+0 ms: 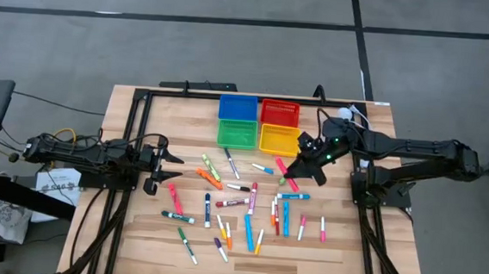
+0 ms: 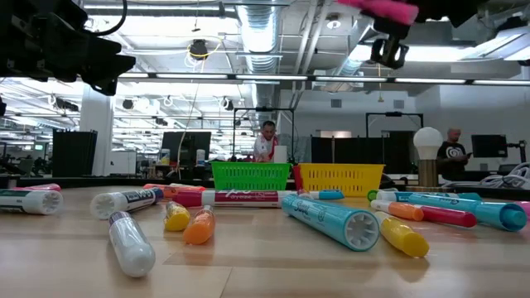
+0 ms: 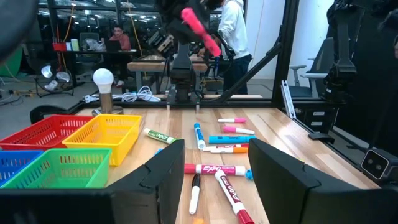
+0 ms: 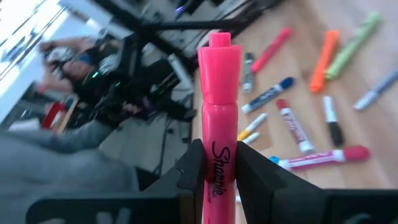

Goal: Pick & Place Markers
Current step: Put the right large pink highlighter pen into the yellow bin

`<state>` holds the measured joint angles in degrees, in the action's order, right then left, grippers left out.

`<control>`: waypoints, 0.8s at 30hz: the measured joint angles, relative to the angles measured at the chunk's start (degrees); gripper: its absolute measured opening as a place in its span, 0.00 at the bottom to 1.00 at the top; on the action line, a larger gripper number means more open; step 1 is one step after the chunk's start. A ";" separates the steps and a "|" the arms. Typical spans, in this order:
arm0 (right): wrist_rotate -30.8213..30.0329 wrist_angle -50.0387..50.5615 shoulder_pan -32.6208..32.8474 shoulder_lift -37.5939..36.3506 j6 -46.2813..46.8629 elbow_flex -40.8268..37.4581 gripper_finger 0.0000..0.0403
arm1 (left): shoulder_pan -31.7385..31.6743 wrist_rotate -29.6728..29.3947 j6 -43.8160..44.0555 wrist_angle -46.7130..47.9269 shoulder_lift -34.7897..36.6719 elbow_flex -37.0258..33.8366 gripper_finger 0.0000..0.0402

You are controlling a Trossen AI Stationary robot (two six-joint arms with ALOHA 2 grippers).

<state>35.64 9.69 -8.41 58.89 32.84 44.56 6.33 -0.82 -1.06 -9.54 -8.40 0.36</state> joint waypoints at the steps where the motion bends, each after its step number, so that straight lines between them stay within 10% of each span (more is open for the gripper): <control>1: 0.42 -0.08 0.21 0.00 -0.63 0.00 0.15 | 0.02 0.00 0.02 0.00 0.00 0.00 0.44; 10: -0.65 0.20 0.02 0.42 -0.75 0.07 0.15 | 0.01 0.00 0.01 -0.03 0.00 -0.01 0.44; 24: -24.82 9.95 -1.11 4.06 -0.35 0.13 0.15 | 0.01 -0.02 -0.01 -0.40 -0.01 0.00 0.44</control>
<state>10.82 19.63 -9.52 62.95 32.49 44.69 6.34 -0.84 -1.07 -9.94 -8.41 0.36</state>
